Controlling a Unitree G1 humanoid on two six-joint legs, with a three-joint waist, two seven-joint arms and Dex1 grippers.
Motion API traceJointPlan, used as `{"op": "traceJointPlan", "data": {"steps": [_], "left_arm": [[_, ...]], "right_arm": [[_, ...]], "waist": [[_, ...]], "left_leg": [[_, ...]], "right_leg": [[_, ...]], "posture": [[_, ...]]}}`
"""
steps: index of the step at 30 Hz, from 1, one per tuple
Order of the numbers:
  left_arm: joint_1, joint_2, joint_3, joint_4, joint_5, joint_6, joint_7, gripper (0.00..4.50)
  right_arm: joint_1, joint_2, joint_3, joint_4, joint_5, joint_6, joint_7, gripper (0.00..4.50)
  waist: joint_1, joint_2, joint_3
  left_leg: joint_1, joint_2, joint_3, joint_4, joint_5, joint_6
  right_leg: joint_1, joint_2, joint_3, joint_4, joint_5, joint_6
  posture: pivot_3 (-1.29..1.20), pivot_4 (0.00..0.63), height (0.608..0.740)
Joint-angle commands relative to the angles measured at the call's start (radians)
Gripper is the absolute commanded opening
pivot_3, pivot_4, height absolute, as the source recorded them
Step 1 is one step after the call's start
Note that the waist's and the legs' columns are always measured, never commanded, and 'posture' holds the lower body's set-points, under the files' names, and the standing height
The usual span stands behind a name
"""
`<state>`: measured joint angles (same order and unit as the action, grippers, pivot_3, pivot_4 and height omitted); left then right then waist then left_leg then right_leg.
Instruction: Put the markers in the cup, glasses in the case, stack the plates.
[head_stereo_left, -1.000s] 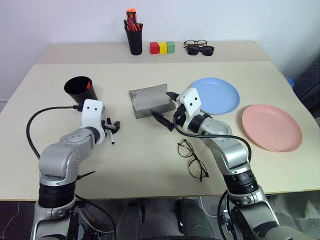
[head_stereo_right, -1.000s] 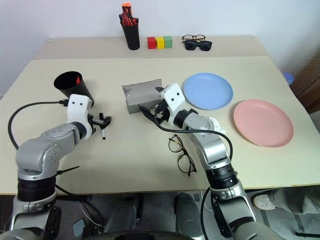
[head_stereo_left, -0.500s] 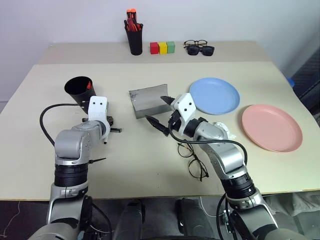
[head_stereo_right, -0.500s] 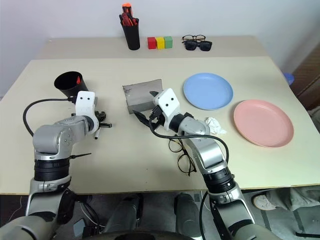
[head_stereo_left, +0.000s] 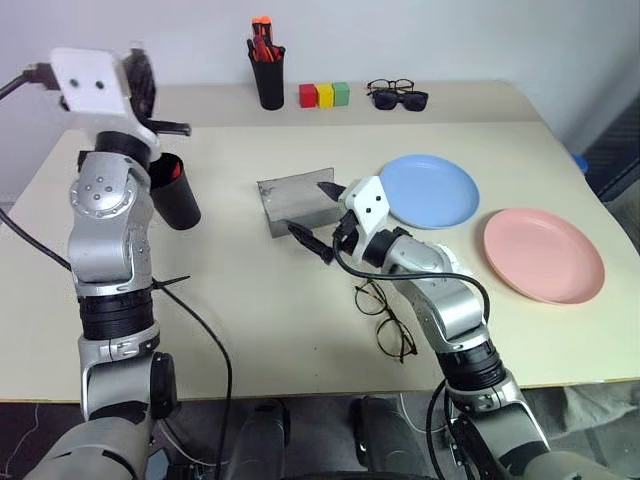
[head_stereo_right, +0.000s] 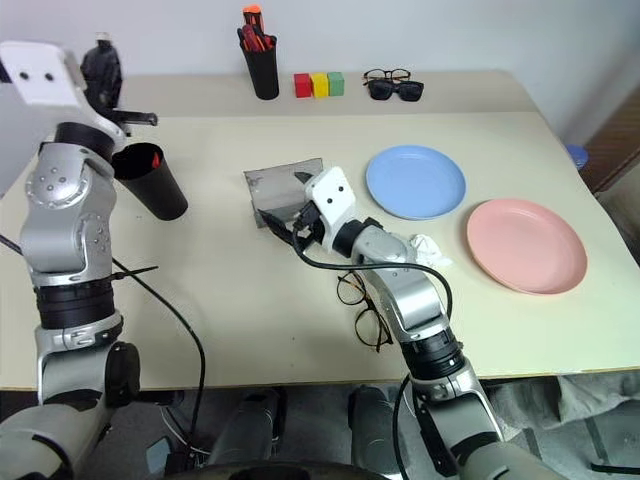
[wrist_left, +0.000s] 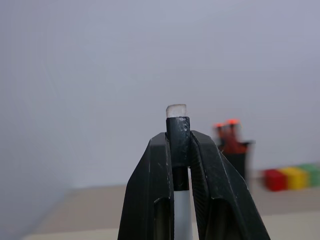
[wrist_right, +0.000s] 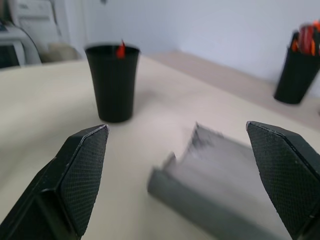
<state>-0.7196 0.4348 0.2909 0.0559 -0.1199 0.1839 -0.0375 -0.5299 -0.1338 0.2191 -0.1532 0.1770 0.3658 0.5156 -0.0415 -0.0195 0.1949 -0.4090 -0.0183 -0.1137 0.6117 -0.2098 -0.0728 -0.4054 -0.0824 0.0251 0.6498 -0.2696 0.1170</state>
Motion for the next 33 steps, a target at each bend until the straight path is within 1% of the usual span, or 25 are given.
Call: {"op": "traceJointPlan", "data": {"steps": [1, 5, 8, 9, 10, 11, 14, 15, 17, 20, 22, 23, 25, 28, 30, 33], "left_arm": [[0.003, 0.003, 0.024, 0.119, 0.019, -0.163, 0.006, 0.06], [-0.002, -0.005, 0.014, 0.235, 0.031, -0.273, 0.005, 0.06], [0.006, -0.008, -0.001, 0.295, 0.046, -0.308, 0.0, 0.06], [0.012, -0.011, -0.005, 0.308, 0.048, -0.312, 0.0, 0.47], [0.015, -0.017, -0.003, 0.315, 0.04, -0.314, -0.001, 0.98], [0.016, -0.02, -0.001, 0.319, 0.036, -0.318, 0.0, 1.32], [0.011, -0.03, 0.011, 0.316, 0.017, -0.33, 0.0, 2.85], [0.007, -0.036, 0.019, 0.306, 0.0, -0.33, -0.005, 3.27], [-0.003, -0.041, 0.014, 0.269, -0.036, -0.334, -0.046, 3.27], [-0.004, -0.037, -0.068, 0.163, -0.132, -0.226, -0.241, 3.27], [0.009, -0.016, -0.144, 0.085, -0.194, -0.097, -0.389, 3.27], [0.015, 0.001, -0.181, 0.058, -0.217, -0.024, -0.456, 3.84], [0.017, 0.037, -0.243, 0.043, -0.228, 0.087, -0.552, 4.47], [-0.028, 0.082, -0.411, 0.137, -0.154, 0.222, -0.714, 4.47], [-0.058, 0.093, -0.501, 0.214, -0.1, 0.24, -0.8, 4.47], [-0.122, 0.069, -0.571, 0.357, -0.024, 0.238, -0.835, 4.47]], "right_arm": [[-0.016, 0.019, 0.002, -0.021, 0.015, -0.015, 0.002, 4.5], [-0.01, 0.022, 0.009, -0.034, 0.017, -0.013, 0.009, 4.5], [-0.003, 0.02, 0.01, -0.047, 0.016, -0.007, 0.007, 4.5], [-0.001, 0.018, 0.009, -0.051, 0.015, -0.005, 0.006, 4.5], [0.0, 0.017, 0.008, -0.054, 0.015, -0.003, 0.006, 4.5], [0.001, 0.015, 0.007, -0.056, 0.015, -0.001, 0.005, 4.5], [0.001, 0.01, 0.002, -0.06, 0.015, 0.003, 0.003, 4.5], [0.002, 0.006, -0.001, -0.062, 0.014, 0.004, 0.002, 4.5], [0.003, -0.007, -0.009, -0.067, 0.014, 0.007, 0.005, 4.5], [0.008, -0.046, -0.031, -0.077, 0.018, 0.012, 0.018, 4.5], [0.018, -0.094, -0.053, -0.091, 0.029, 0.02, 0.042, 4.5], [0.023, -0.12, -0.066, -0.099, 0.033, 0.023, 0.057, 4.5], [0.031, -0.164, -0.087, -0.11, 0.042, 0.028, 0.078, 4.5], [0.06, -0.259, -0.133, -0.135, 0.052, 0.036, 0.123, 4.5], [0.085, -0.314, -0.15, -0.162, 0.054, 0.043, 0.145, 4.5], [0.129, -0.379, -0.167, -0.217, 0.068, 0.068, 0.177, 4.5]], "waist": [[0.004, 0.0, 0.0], [0.007, 0.0, 0.0], [0.004, 0.0, 0.0], [0.003, 0.0, 0.0], [0.002, 0.0, 0.0], [0.001, 0.0, 0.0], [-0.002, 0.0, 0.0], [-0.002, 0.0, 0.0], [-0.001, 0.0, 0.0], [0.002, 0.0, 0.0], [0.006, 0.0, 0.0], [0.007, 0.0, 0.0], [0.002, 0.0, 0.0], [-0.003, 0.0, 0.0], [-0.007, 0.001, 0.001], [-0.005, 0.001, 0.001]], "left_leg": [[0.0, 0.0, 0.0, 0.0, 0.0, 0.0], [-0.001, 0.0, 0.0, 0.001, 0.0, 0.0], [-0.001, 0.0, 0.0, 0.0, 0.0, 0.0], [-0.001, 0.0, 0.0, 0.0, 0.0, 0.0], [-0.001, 0.0, 0.0, 0.0, 0.0, 0.0], [-0.001, 0.0, 0.0, 0.0, 0.0, 0.0], [-0.001, 0.0, 0.0, 0.0, 0.0, 0.0], [-0.001, 0.0, 0.0, 0.0, 0.0, 0.0], [-0.001, 0.0, -0.001, 0.0, 0.0, 0.0], [-0.001, 0.0, 0.0, 0.0, 0.0, 0.0], [-0.001, 0.0, 0.0, 0.001, 0.0, 0.0], [-0.001, 0.0, 0.0, 0.001, 0.0, 0.0], [-0.001, -0.001, 0.0, 0.001, 0.0, 0.0], [0.0, 0.0, 0.0, 0.0, 0.0, 0.0], [0.001, 0.0, 0.0, 0.0, 0.0, 0.001], [0.0, 0.0, 0.0, 0.0, -0.001, 0.002]], "right_leg": [[0.0, 0.0, 0.0, 0.0, 0.0, 0.0], [0.0, 0.0, 0.0, 0.0, 0.0, 0.0], [0.0, 0.0, 0.0, 0.0, 0.0, 0.0], [0.0, 0.0, 0.0, 0.0, 0.0, 0.0], [0.0, 0.0, 0.0, 0.0, 0.0, 0.0], [0.0, 0.0, 0.0, 0.0, 0.0, 0.0], [0.0, 0.0, 0.0, 0.001, 0.0, 0.0], [0.0, 0.0, 0.0, 0.001, 0.0, 0.0], [0.0, 0.0, 0.0, 0.001, 0.0, 0.0], [0.0, 0.0, 0.0, 0.0, 0.0, 0.0], [0.0, 0.0, -0.001, 0.0, 0.0, 0.0], [0.001, 0.0, -0.001, 0.0, 0.0, 0.0], [0.001, -0.001, 0.0, 0.0, 0.0, 0.0], [0.001, 0.0, 0.0, 0.0, 0.0, 0.0], [0.001, 0.001, 0.0, 0.0, 0.0, 0.0], [0.001, 0.001, 0.0, 0.0, 0.0, 0.0]], "posture": [[0.0, 0.15, 0.74], [0.0, 0.15, 0.74], [0.0, 0.15, 0.74], [0.0, 0.15, 0.74], [0.0, 0.15, 0.74], [0.0, 0.15, 0.74], [0.0, 0.15, 0.74], [0.0, 0.15, 0.74], [0.0, 0.15, 0.74], [0.0, 0.15, 0.74], [0.0, 0.15, 0.74], [0.0, 0.15, 0.74], [0.0, 0.15, 0.74], [0.0, 0.15, 0.74], [0.0, 0.15, 0.74], [0.0, 0.15, 0.74]]}}
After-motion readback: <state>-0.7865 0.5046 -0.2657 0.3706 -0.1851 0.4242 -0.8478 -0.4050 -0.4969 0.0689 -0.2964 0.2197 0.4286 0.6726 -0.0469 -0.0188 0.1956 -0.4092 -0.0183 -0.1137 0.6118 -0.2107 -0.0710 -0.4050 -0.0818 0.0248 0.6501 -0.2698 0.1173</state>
